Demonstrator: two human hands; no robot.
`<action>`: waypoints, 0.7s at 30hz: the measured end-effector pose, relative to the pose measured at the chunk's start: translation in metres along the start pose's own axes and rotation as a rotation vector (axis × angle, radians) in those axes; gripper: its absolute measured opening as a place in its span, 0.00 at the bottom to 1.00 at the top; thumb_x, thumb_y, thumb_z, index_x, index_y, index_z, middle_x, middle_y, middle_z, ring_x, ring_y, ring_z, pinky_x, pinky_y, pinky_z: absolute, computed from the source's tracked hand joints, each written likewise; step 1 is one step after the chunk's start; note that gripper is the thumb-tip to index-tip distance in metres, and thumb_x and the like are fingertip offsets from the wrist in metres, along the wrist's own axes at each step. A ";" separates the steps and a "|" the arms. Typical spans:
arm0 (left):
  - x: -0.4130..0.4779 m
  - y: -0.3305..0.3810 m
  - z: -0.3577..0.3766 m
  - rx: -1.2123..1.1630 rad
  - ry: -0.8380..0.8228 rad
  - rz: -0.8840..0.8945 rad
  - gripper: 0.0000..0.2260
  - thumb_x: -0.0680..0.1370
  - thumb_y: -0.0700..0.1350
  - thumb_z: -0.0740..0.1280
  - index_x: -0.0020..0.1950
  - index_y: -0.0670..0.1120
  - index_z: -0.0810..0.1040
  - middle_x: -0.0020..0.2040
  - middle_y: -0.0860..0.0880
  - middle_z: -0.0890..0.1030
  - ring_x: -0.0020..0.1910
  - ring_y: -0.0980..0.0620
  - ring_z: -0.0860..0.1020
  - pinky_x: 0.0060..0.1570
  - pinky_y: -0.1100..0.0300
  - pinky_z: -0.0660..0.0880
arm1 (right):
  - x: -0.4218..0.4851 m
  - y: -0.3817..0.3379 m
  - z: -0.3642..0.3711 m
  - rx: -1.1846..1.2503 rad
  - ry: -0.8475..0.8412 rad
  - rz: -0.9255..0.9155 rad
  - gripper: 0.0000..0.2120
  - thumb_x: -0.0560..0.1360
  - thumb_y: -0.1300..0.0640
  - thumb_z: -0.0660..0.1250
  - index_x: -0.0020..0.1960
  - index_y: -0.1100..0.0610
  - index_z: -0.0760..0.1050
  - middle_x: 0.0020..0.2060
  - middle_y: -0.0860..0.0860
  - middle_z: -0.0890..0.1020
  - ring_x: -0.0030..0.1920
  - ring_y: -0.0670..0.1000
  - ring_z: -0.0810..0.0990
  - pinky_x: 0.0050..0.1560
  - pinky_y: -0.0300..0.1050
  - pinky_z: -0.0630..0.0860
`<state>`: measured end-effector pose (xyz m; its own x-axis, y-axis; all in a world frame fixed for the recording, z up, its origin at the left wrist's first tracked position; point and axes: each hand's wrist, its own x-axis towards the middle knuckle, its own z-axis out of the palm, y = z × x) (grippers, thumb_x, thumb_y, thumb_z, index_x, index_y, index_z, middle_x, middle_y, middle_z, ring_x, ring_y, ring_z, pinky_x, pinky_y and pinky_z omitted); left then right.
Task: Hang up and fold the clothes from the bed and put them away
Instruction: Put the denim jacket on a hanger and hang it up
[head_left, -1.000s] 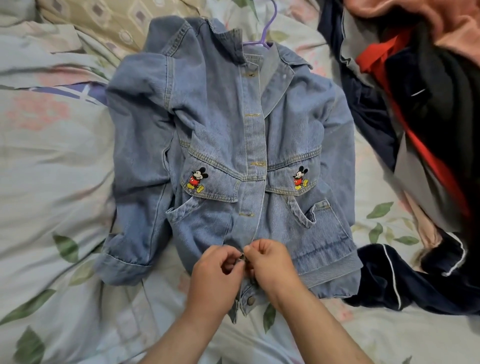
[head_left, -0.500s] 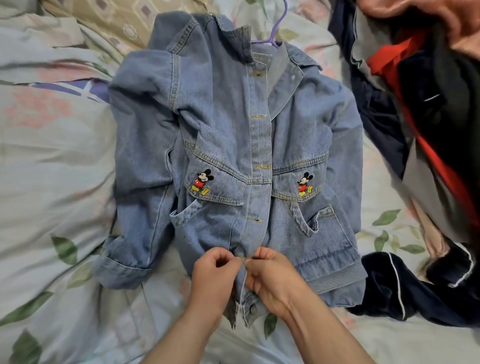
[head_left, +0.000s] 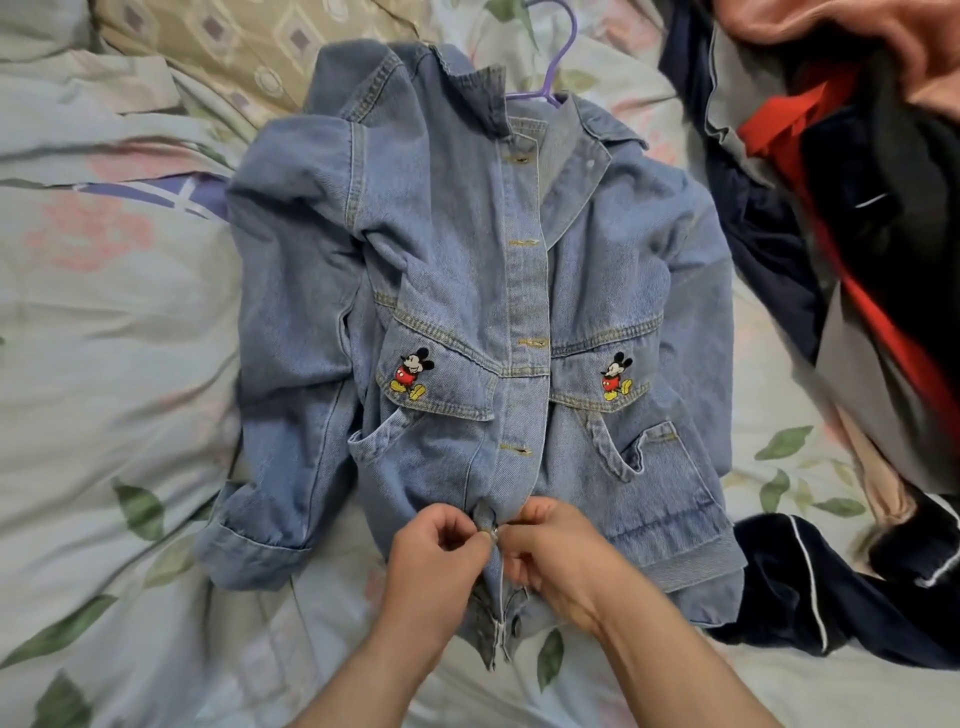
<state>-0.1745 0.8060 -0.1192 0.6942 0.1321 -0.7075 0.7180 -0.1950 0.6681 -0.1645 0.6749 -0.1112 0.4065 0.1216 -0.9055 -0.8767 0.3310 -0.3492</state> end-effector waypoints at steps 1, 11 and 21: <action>0.000 0.000 0.000 -0.004 0.000 -0.004 0.10 0.69 0.32 0.71 0.32 0.45 0.76 0.26 0.54 0.75 0.28 0.57 0.70 0.30 0.63 0.70 | 0.000 -0.002 0.000 0.029 -0.028 0.019 0.16 0.73 0.80 0.58 0.36 0.64 0.76 0.24 0.53 0.76 0.21 0.45 0.71 0.23 0.36 0.69; -0.004 0.005 -0.004 -0.072 -0.042 -0.034 0.05 0.63 0.42 0.73 0.30 0.50 0.78 0.27 0.53 0.75 0.29 0.55 0.70 0.33 0.58 0.69 | 0.001 0.004 0.000 0.102 -0.060 0.017 0.15 0.70 0.81 0.56 0.42 0.67 0.77 0.29 0.57 0.74 0.26 0.49 0.69 0.26 0.39 0.66; 0.000 0.005 -0.008 -0.021 -0.051 -0.027 0.07 0.63 0.38 0.73 0.32 0.46 0.76 0.28 0.53 0.76 0.29 0.56 0.71 0.34 0.58 0.70 | 0.000 0.020 -0.005 0.299 -0.060 -0.006 0.12 0.74 0.79 0.61 0.48 0.68 0.79 0.35 0.59 0.79 0.32 0.52 0.78 0.36 0.43 0.77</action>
<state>-0.1707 0.8124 -0.1142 0.6718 0.0871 -0.7356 0.7375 -0.1715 0.6532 -0.1832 0.6767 -0.1194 0.4333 0.1711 -0.8849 -0.7636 0.5912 -0.2596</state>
